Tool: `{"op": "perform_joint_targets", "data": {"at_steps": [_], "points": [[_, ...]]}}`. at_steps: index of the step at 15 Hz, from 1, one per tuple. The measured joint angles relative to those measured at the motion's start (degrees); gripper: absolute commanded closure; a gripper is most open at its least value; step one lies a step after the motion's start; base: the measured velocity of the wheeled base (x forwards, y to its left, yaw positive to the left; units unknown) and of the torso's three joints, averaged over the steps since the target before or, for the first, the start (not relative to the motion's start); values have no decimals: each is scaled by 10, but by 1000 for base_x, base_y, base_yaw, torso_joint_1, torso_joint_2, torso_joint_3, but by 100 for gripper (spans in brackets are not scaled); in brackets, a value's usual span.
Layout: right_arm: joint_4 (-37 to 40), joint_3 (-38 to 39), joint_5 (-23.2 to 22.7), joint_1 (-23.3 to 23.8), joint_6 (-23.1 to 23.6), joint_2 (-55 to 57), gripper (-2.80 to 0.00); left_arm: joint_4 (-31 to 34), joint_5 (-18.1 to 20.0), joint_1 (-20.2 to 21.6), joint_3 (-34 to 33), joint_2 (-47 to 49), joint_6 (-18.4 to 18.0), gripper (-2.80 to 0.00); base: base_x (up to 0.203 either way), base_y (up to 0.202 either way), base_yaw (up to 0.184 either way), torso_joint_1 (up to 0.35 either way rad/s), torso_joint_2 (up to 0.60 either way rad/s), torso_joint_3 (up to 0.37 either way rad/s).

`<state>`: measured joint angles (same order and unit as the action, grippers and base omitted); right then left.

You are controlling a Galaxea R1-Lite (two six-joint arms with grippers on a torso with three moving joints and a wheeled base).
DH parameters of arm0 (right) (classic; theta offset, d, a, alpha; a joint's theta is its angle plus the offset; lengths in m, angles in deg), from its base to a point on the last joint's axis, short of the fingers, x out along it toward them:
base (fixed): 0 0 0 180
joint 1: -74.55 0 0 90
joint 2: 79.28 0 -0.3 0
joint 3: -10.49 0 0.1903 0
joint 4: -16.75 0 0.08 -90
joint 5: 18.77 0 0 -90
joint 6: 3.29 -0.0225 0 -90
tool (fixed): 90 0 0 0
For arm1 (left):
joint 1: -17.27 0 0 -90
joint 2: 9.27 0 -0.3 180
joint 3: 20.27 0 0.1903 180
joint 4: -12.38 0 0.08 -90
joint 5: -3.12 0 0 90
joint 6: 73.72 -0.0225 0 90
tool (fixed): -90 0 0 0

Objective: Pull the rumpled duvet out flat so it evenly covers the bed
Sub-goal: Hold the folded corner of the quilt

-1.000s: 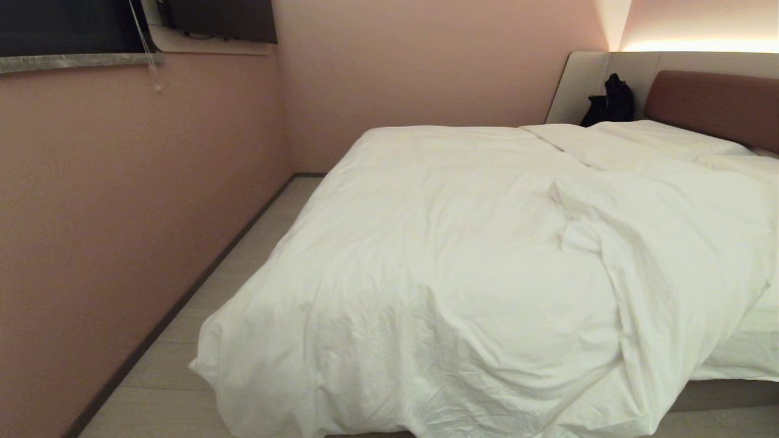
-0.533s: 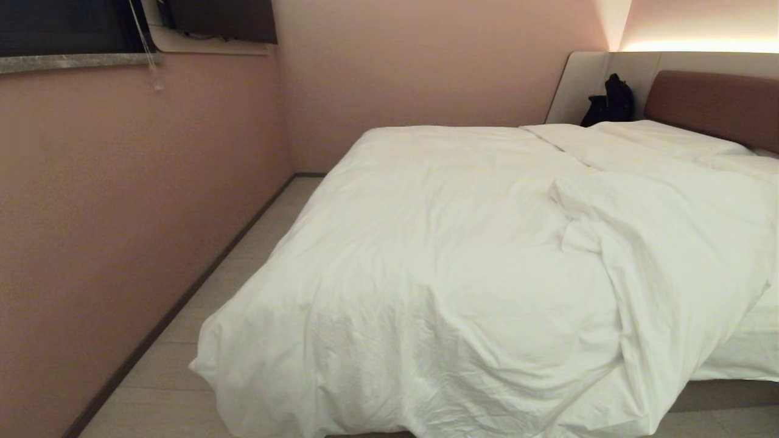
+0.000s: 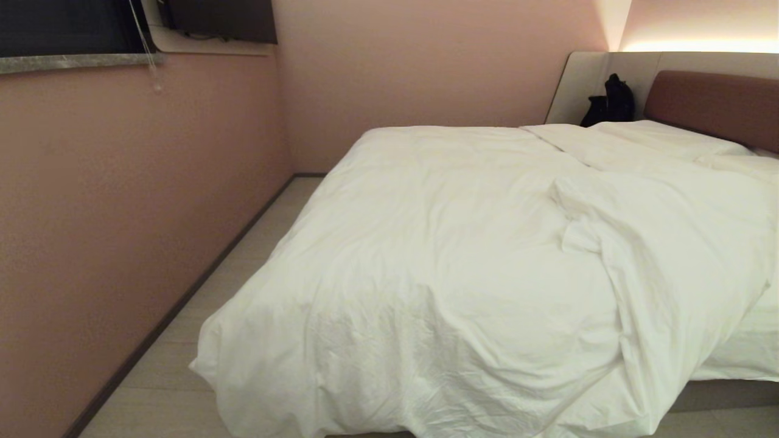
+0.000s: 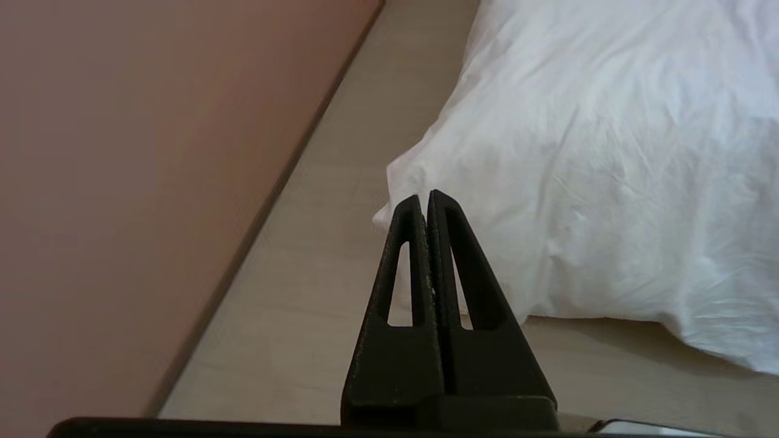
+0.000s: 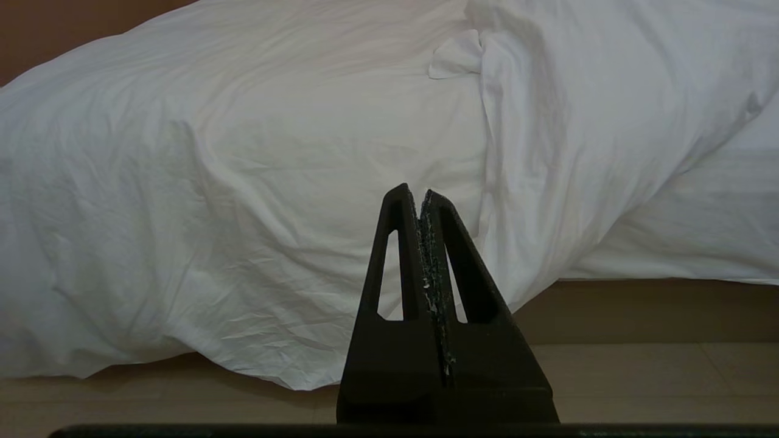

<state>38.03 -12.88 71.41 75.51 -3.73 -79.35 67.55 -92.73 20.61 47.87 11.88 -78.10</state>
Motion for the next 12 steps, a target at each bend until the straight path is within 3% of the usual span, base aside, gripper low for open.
{"op": "perform_joint_targets", "data": {"at_steps": [4, 8, 12], "points": [[0, 0, 0, 0, 0, 0, 0, -46, -7, -29, -102, -91, -14, 0, 0, 0, 0, 0, 0, 0], [0, 0, 0, 0, 0, 0, 0, -187, -2, -32, -228, -171, -15, 0, 0, 0, 0, 0, 0, 0], [0, 0, 0, 0, 0, 0, 0, -232, 14, -32, -279, -204, -4, 0, 0, 0, 0, 0, 0, 0]]}}
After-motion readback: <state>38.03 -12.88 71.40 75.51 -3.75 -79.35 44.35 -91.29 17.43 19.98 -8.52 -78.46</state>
